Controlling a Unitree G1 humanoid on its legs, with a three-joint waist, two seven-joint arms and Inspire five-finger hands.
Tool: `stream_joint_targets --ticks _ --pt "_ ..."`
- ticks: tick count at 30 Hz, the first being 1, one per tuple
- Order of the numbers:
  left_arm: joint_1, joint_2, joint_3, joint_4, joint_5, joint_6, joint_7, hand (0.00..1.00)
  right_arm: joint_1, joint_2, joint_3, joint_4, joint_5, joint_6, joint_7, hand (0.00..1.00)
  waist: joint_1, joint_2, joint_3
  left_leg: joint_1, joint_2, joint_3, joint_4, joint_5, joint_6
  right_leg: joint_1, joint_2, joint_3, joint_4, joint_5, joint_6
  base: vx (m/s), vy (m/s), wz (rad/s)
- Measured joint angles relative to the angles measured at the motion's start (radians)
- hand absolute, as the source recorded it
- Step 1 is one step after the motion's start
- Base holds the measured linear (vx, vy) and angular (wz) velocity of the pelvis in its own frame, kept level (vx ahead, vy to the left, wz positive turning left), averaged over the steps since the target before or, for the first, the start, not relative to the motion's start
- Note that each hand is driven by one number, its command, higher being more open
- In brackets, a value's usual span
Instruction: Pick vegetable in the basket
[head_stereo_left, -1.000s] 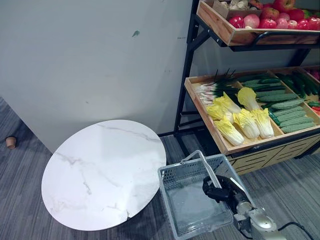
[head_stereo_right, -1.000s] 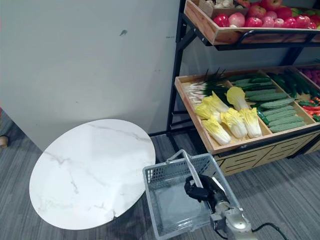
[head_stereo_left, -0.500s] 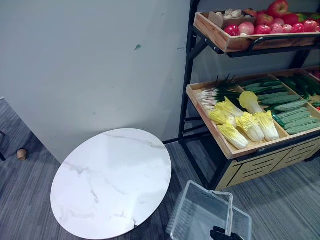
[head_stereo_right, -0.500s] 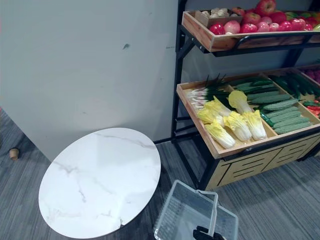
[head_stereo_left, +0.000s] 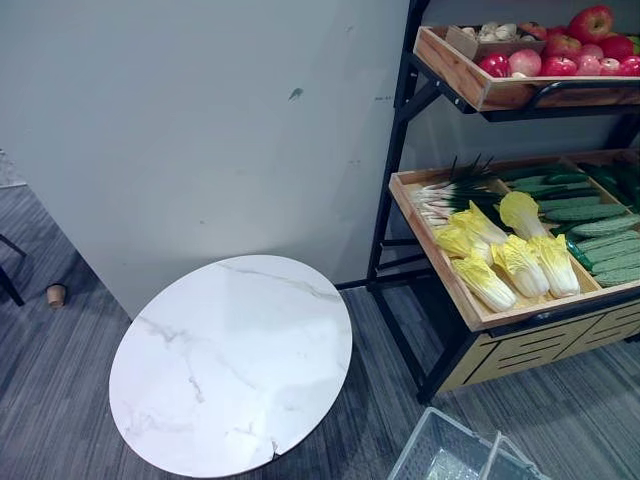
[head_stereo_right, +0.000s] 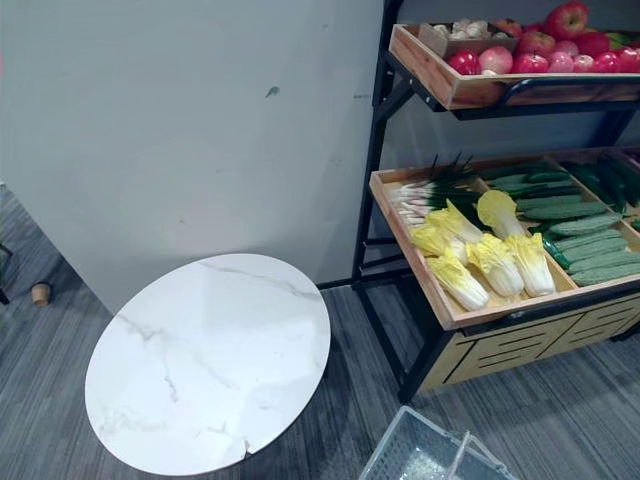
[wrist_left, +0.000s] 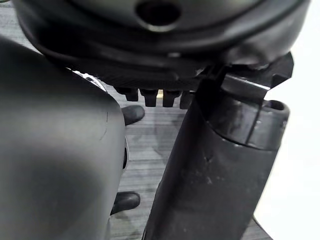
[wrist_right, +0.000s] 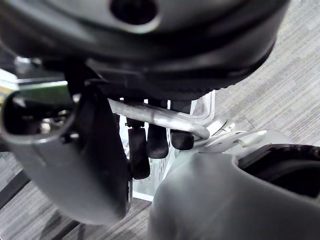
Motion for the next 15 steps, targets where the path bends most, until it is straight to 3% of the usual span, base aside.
stream_joint_targets --ticks 6,7,8,9,10,11,13,14,15 --pt "0.0 0.005 0.023 0.003 0.028 -0.024 0.002 1.0 -0.005 -0.001 0.018 -0.003 -0.003 -0.013 0.016 0.0 0.003 -0.021 0.002 0.011 0.018 0.042 0.029 -0.023 -0.019 -0.054 0.039 0.125 0.01 0.013 -0.002 0.02 -0.019 -0.57" --pt "0.0 0.01 0.044 0.001 0.027 -0.037 0.008 1.0 -0.018 0.004 0.019 -0.001 -0.004 -0.018 0.02 0.0 0.004 -0.039 0.013 0.0 0.02 0.013 0.079 -0.037 0.001 -0.064 0.041 0.165 0.018 0.021 -0.003 0.07 -0.09 -1.28" --pt "-0.003 0.015 0.072 -0.001 0.014 -0.057 0.028 1.0 -0.03 0.009 0.024 -0.002 -0.022 -0.03 0.04 0.0 0.007 -0.062 0.025 -0.034 0.027 -0.04 0.179 -0.081 0.054 -0.076 0.043 0.221 0.038 0.025 -0.003 0.05 -0.1 -1.17" --pt "-0.007 0.017 0.083 -0.002 0.001 -0.067 0.037 1.0 -0.035 0.007 0.033 0.0 -0.041 -0.033 0.051 0.0 0.013 -0.069 0.029 -0.06 0.028 -0.075 0.238 -0.11 0.089 -0.086 0.043 0.246 0.047 0.026 -0.003 0.0 -0.029 -1.44" --pt "-0.011 0.005 0.094 -0.005 -0.043 -0.093 0.047 1.0 -0.055 -0.011 0.058 0.018 -0.047 -0.034 0.072 0.0 0.035 -0.074 0.041 -0.086 0.003 -0.217 0.318 -0.212 0.084 -0.091 0.055 0.312 0.05 0.033 0.006 -0.04 0.099 -1.77" --pt "-0.004 -0.017 0.099 -0.007 -0.072 -0.118 0.05 1.0 -0.07 -0.041 0.068 0.038 -0.055 -0.032 0.086 0.0 0.064 -0.034 0.048 -0.063 0.001 -0.283 0.342 -0.277 0.095 -0.084 0.1 0.37 0.041 0.047 0.002 -0.05 0.141 -1.79" --pt "-0.007 -0.034 0.098 -0.008 -0.079 -0.128 0.053 1.0 -0.07 -0.05 0.068 0.038 -0.06 -0.034 0.089 0.0 0.068 -0.011 0.049 -0.028 0.02 -0.266 0.332 -0.306 0.029 -0.081 0.128 0.374 0.044 0.057 0.002 -0.03 0.108 -1.12" --pt "-0.006 -0.034 0.109 -0.009 -0.079 -0.13 0.049 1.0 -0.073 -0.039 0.069 0.035 -0.057 -0.033 0.105 0.0 0.075 -0.022 0.048 -0.021 0.026 -0.226 0.328 -0.312 0.023 -0.09 0.135 0.271 0.047 0.084 -0.018 -0.01 0.086 -1.05" --pt "-0.014 -0.035 0.136 -0.008 -0.052 -0.128 0.044 1.0 -0.079 -0.029 0.068 0.036 -0.05 -0.031 0.114 0.0 0.083 -0.023 0.057 -0.018 0.025 -0.194 0.331 -0.318 0.022 -0.097 0.131 0.248 0.035 0.1 -0.028 -0.01 0.072 -0.92"
